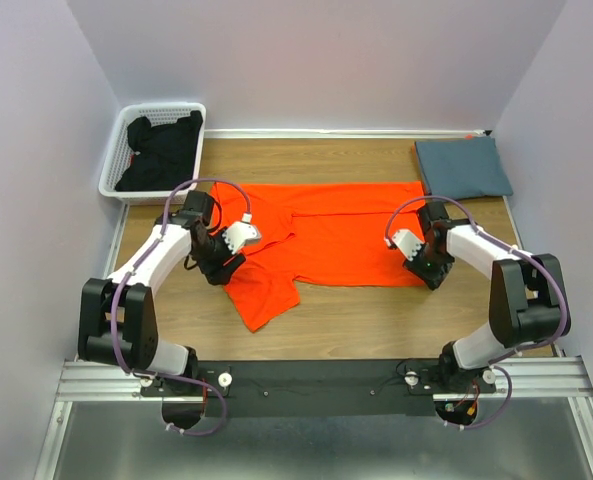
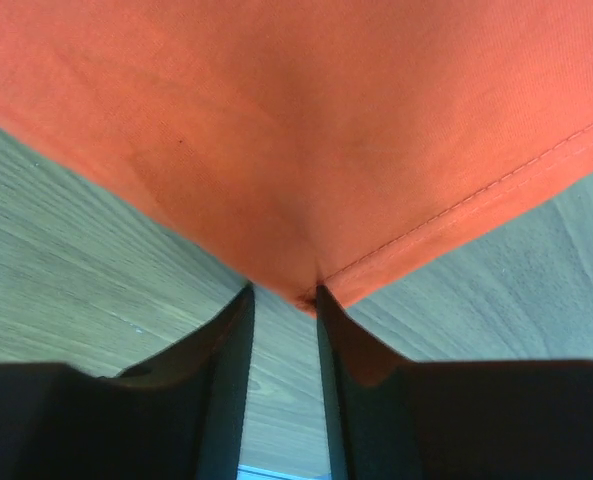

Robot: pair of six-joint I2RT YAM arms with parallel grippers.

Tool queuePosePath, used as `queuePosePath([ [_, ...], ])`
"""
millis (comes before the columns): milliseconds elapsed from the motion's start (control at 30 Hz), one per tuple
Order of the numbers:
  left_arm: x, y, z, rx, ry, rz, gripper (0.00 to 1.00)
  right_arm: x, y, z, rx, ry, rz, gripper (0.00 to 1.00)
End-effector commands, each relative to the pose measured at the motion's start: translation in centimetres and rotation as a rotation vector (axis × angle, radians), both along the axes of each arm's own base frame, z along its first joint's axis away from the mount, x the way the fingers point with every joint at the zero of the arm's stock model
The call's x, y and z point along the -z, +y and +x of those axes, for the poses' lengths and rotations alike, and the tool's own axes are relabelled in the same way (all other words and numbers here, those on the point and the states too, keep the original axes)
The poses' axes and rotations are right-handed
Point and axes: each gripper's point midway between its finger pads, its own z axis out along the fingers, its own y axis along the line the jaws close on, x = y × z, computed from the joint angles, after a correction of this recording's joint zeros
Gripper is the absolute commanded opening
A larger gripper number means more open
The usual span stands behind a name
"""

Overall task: Fold and stack the t-shirts
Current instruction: Fold the tshirt

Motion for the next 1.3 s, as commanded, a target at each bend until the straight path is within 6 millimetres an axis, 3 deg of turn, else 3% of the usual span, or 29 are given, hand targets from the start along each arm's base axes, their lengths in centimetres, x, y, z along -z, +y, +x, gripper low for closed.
queuePosePath([
  [0,0.6,-0.8,-1.7,0.075,0.003,0.017,0.65,1.9,-0.5,-0.5,-0.018,0.008,-0.031,0.31],
  [267,1.7,-1.8,-3.0,0.139,0.000,0.055,0.64,2.0,-0.5,-0.7,-0.021,0.000,-0.035,0.11],
  [333,1.8,-1.7,-2.9,0.144,-0.001,0.065,0.64,1.8,-0.5,-0.6,-0.024,-0.007,-0.039,0.01],
  [533,2.2,-1.7,-2.7,0.154,-0.006,0.088,0.64,1.1,-0.3,-0.1,-0.018,-0.026,-0.027,0.01],
  [867,5.7,-1.1,-3.2,0.149,0.031,0.155,0.57,0.1,-0.2,0.5,-0.024,-0.051,-0.024,0.01],
  [933,6.3,-0.7,-3.2,0.138,0.037,0.179,0.52,-0.1,-0.2,0.6,-0.024,-0.055,-0.027,0.01],
  [1033,6.6,-0.5,-3.3,0.139,0.052,0.194,0.37,-0.4,-0.3,0.8,-0.024,-0.064,-0.031,0.01],
  [1067,6.3,-0.5,-3.1,0.141,0.046,0.193,0.27,-0.5,-0.3,0.9,-0.022,-0.069,-0.033,0.01],
  [1133,5.5,-0.6,-3.1,0.147,0.036,0.190,0.18,-0.9,-0.3,1.1,-0.020,-0.080,-0.033,0.01],
  [1200,4.3,-0.9,-2.4,0.145,0.006,0.179,0.03,-1.4,-0.3,1.3,-0.017,-0.096,-0.030,0.01],
  [1267,2.9,-1.1,-2.1,0.134,-0.009,0.163,0.00,-2.1,-0.3,1.5,-0.014,-0.115,-0.026,0.01],
])
